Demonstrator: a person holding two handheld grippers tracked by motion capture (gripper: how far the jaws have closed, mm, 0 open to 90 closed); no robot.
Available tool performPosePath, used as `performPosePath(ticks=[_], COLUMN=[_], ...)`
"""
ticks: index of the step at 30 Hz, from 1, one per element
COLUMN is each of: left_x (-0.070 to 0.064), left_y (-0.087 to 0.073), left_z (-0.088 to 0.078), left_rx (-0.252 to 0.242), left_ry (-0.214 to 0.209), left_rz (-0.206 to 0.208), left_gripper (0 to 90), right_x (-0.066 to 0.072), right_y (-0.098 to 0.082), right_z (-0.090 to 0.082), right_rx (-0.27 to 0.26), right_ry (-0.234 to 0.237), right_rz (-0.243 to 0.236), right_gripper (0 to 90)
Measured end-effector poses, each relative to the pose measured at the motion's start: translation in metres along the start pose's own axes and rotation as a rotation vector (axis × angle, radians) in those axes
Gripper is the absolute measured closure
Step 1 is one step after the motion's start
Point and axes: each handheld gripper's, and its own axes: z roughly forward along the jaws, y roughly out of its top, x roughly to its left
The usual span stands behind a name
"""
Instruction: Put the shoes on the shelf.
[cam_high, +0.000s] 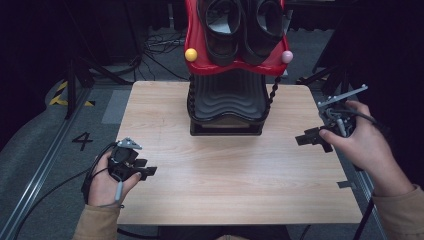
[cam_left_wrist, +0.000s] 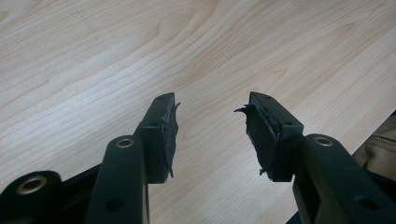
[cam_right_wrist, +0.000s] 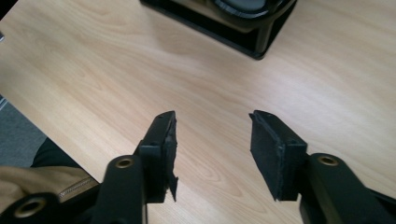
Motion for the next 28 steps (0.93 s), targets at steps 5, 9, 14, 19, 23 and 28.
performPosePath(ticks=[5,9,14,19,23,28], left_x=[0.001,0.002,0.005,0.006,0.007,0.010], left_y=[-0.002,-0.002,-0.003,-0.004,-0.004,-0.004], left_z=[0.000,0.002,0.004,0.007,0.013,0.020], left_rx=[0.000,0.004,0.005,0.014,0.025,0.028], left_ry=[-0.001,0.002,0.003,0.010,0.020,0.032], left_rz=[-0.004,-0.004,-0.010,-0.014,-0.010,-0.008], left_gripper=[53.7,53.7,53.0,52.4,50.1,44.2], right_x=[-0.006,-0.014,-0.026,-0.033,-0.043,-0.051], right_y=[-0.021,-0.032,-0.046,-0.049,-0.056,-0.062], right_z=[0.032,0.055,0.085,0.100,0.114,0.124], right_rx=[0.015,-0.001,0.032,0.041,0.050,0.057], right_ry=[0.031,0.046,0.031,0.020,0.031,0.015], right_rz=[-0.018,0.000,-0.005,-0.055,-0.055,-0.055], right_gripper=[53.6,53.6,49.4,44.7,40.5,36.9])
